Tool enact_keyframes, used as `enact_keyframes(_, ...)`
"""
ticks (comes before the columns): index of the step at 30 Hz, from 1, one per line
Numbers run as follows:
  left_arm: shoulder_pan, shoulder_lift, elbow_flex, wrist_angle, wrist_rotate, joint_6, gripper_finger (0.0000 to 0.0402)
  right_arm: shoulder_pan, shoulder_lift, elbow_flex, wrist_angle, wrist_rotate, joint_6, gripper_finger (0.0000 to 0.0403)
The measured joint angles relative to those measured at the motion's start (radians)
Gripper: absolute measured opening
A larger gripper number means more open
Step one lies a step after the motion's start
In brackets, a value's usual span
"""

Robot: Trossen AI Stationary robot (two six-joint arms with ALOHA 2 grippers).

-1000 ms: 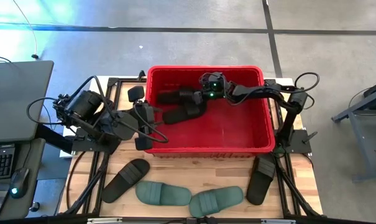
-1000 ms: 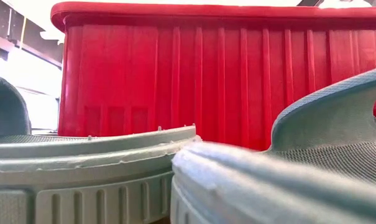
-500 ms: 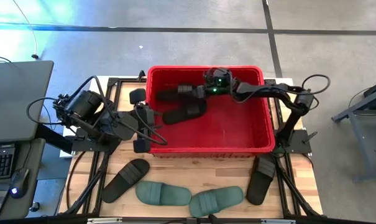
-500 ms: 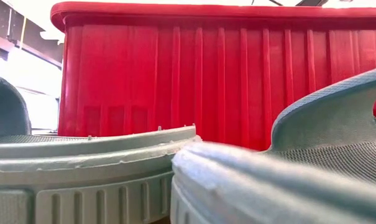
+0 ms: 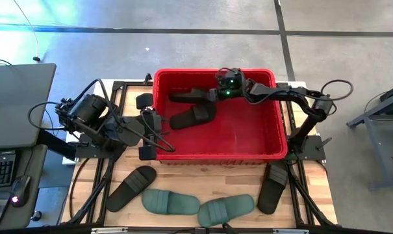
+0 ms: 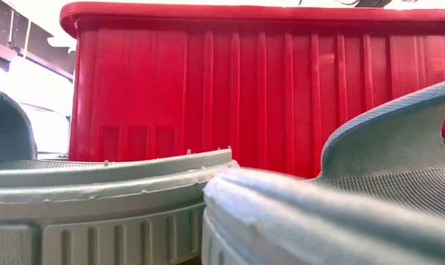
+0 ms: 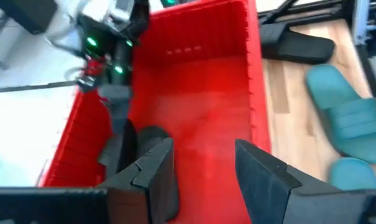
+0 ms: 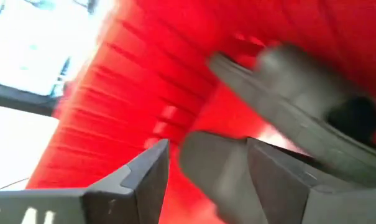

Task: Pick and place slides into bin
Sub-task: Put the black slide into the red bin

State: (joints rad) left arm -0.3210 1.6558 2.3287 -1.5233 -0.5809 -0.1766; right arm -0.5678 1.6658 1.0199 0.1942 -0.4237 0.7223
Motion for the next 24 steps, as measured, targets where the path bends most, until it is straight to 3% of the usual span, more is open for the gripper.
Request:
enact_keyframes(11, -0.002, 0.032, -0.047, -0.047, 0.179, -0.23, 0.0154, 0.149, -0.209, 0.0, -0.002, -0.105, -0.016, 0.0204)
enact_keyframes(20, -0.12, 0.051, -0.267, -0.047, 0.172, -0.662, 0.0154, 0.308, -0.321, 0.0, -0.01, -0.108, -0.047, 0.0204)
enact_keyframes(24, -0.205, 0.03, -0.327, -0.049, 0.096, -0.841, 0.0154, 0.338, -0.346, 0.0, -0.007, -0.101, -0.049, 0.0204)
